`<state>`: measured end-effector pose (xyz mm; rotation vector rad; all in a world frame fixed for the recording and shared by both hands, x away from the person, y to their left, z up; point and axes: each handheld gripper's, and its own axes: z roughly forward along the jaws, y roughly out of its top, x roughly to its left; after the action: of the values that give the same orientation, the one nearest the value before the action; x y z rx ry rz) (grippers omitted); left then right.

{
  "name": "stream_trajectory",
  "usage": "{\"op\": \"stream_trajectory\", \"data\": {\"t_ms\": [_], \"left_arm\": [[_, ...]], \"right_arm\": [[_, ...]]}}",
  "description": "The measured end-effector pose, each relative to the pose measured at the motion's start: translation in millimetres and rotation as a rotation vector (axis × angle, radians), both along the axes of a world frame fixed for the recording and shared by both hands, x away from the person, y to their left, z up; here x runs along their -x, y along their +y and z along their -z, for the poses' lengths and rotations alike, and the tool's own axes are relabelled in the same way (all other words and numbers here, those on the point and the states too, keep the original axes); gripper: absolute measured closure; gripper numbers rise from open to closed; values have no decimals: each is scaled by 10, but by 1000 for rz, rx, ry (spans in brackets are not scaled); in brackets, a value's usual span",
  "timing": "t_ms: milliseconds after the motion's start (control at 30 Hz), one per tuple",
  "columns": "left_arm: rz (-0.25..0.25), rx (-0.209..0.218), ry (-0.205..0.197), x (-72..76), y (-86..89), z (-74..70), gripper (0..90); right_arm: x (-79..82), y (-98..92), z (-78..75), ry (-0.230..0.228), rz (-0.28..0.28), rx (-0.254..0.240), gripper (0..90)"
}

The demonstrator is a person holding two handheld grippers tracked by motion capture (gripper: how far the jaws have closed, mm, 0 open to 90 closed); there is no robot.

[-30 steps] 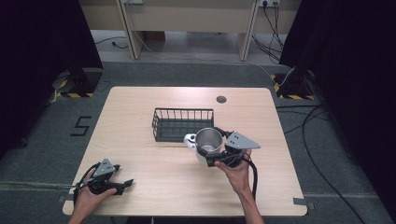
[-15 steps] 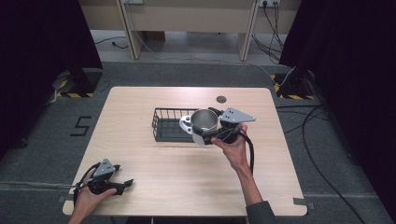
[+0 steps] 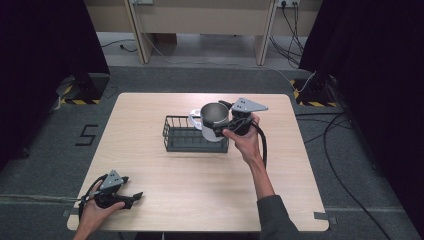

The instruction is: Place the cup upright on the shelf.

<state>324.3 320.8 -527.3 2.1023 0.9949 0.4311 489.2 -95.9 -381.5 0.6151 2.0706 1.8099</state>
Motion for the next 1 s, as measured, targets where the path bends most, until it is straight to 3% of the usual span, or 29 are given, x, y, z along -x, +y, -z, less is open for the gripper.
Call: {"op": "stream_trajectory", "data": {"t_ms": [200, 567, 1000], "left_arm": [[-1, 2, 0, 1, -1, 0, 144], [2, 2, 0, 1, -2, 0, 144], [4, 1, 0, 1, -2, 0, 144]], "right_arm": [[-171, 35, 10, 17, -7, -2, 63], [-427, 115, 166, 51, -14, 7, 63], [-522, 111, 277, 73, -8, 9, 63]]}}
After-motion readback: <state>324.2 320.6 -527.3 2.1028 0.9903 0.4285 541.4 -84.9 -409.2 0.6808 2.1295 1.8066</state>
